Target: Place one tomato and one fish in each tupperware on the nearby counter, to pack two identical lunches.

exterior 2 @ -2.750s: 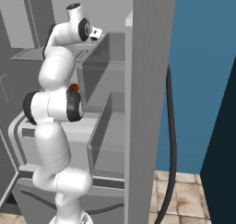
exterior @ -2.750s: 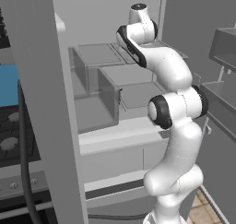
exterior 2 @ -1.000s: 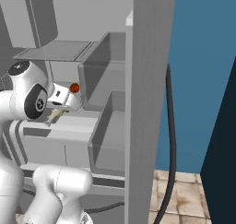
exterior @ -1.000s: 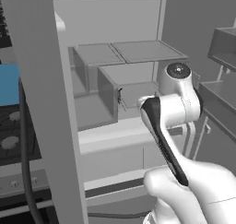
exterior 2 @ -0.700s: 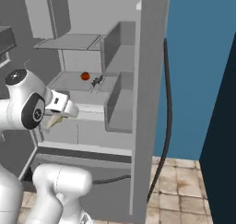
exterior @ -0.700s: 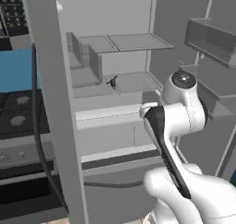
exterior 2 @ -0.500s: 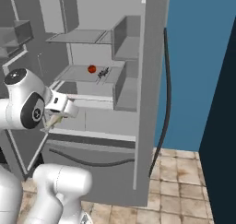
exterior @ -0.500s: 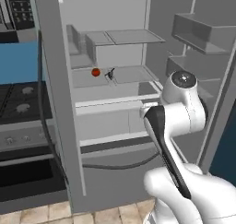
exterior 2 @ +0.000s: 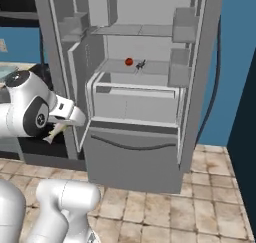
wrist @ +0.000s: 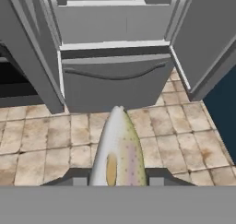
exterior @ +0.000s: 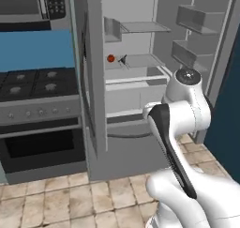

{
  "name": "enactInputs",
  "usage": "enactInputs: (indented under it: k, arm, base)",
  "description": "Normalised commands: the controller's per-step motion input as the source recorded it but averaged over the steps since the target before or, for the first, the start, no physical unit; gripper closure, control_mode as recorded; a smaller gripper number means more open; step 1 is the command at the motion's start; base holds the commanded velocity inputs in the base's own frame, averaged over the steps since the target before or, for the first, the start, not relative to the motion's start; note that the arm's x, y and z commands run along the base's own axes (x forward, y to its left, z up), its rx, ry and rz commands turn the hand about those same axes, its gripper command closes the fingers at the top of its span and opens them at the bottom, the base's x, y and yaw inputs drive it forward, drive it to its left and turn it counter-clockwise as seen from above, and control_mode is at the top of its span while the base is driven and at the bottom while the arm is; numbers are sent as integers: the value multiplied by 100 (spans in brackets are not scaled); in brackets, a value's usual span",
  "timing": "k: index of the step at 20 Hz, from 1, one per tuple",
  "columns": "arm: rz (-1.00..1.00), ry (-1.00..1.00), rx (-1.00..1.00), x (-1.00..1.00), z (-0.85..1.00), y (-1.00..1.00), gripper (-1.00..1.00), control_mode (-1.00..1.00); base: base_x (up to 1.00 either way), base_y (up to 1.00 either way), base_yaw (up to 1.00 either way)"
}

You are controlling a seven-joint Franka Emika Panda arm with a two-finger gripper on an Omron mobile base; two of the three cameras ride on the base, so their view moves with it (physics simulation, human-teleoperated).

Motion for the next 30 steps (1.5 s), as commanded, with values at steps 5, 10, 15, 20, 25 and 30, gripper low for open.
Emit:
enactInputs:
  k: [5, 10, 15, 20, 25, 30]
  arm:
    - [0, 0, 0, 0, 0, 0, 100, 100]
    - [0, 0, 0, 0, 0, 0, 100, 100]
    - [0, 0, 0, 0, 0, 0, 100, 100]
    - [0, 0, 0, 0, 0, 0, 100, 100]
    - [0, 0, 0, 0, 0, 0, 100, 100]
    - [0, 0, 0, 0, 0, 0, 100, 100]
  base:
    - [-43, 100, 0]
    - [-3, 100, 0]
    - [0, 100, 0]
    - [0, 100, -1]
    - [0, 100, -2]
    - [7, 100, -3]
